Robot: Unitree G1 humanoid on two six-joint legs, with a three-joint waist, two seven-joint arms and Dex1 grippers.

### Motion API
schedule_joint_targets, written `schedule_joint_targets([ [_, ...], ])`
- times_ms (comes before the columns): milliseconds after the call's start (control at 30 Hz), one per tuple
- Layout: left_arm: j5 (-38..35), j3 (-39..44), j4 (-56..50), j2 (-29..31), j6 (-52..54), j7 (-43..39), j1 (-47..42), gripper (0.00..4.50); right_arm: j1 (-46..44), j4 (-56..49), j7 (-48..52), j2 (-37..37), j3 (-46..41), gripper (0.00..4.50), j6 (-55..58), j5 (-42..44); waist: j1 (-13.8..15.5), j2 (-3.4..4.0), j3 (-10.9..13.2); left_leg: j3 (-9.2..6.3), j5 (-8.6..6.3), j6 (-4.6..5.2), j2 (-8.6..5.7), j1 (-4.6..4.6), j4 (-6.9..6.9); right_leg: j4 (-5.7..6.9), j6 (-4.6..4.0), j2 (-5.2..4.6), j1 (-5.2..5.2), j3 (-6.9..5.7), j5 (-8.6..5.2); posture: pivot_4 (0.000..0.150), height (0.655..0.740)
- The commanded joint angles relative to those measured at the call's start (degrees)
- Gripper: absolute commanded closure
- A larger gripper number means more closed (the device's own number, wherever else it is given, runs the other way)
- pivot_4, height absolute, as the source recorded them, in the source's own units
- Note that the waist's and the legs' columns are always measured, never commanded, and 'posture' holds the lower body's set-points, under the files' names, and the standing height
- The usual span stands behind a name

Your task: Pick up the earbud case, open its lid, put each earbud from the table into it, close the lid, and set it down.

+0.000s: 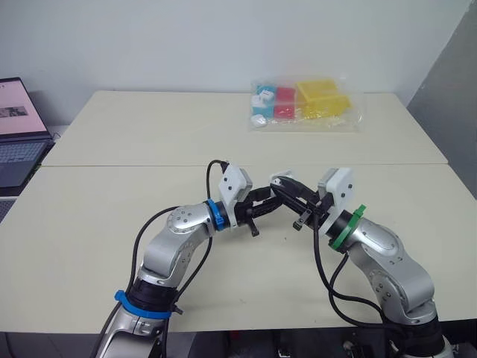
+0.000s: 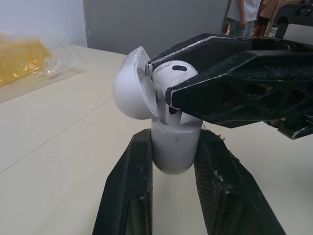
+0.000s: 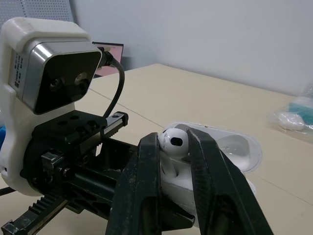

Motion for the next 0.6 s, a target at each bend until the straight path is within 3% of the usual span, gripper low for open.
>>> schedule_joint_targets([
  [33,-1.1,1.3,-2.9,-0.2,-0.6,0.6,-0.8,3.69,0.9,-1.2,0.6,-1.2,0.5,4.07,0.2,0.1,0.0,0.00,0.0,0.00,0.00,0.00,0.00,0.00,0.00,0.00,0.00,0.00,0.00,0.00,0.00,0.150,0.7400],
  [100,-1.1,1.3,-2.9,-0.2,-0.6,0.5,-0.8,3.69,0.8,-1.2,0.4,-1.3,0.6,4.07,0.3,0.2,0.0,0.00,0.0,-0.01,0.00,0.00,0.00,0.00,0.00,0.00,0.00,0.00,0.00,-0.01,0.00,0.150,0.7400],
  [133,-1.1,1.3,-2.9,-0.2,-0.6,0.5,-0.9,3.69,0.7,-1.2,0.2,-1.2,0.5,3.35,0.1,0.2,0.0,0.00,0.0,-0.01,0.00,0.00,0.00,0.00,0.00,0.00,0.00,0.00,0.00,-0.01,0.00,0.150,0.7400],
  [367,-1.2,1.1,-3.1,0.3,-0.7,0.6,-0.5,3.69,0.0,-2.3,-0.6,-1.7,-0.2,1.00,0.3,0.3,0.0,0.00,0.0,-0.01,0.00,0.00,0.00,0.00,0.00,0.00,0.00,0.00,0.00,-0.01,0.00,0.150,0.7400],
  [600,-1.1,1.0,-3.0,0.4,-1.0,0.6,-0.1,3.69,0.0,-4.6,-0.8,-2.8,-1.7,0.98,1.8,1.7,0.0,0.00,0.0,-0.01,0.00,0.00,0.00,-0.01,-0.01,-0.02,0.00,-0.01,0.00,-0.01,0.00,0.150,0.7400],
])
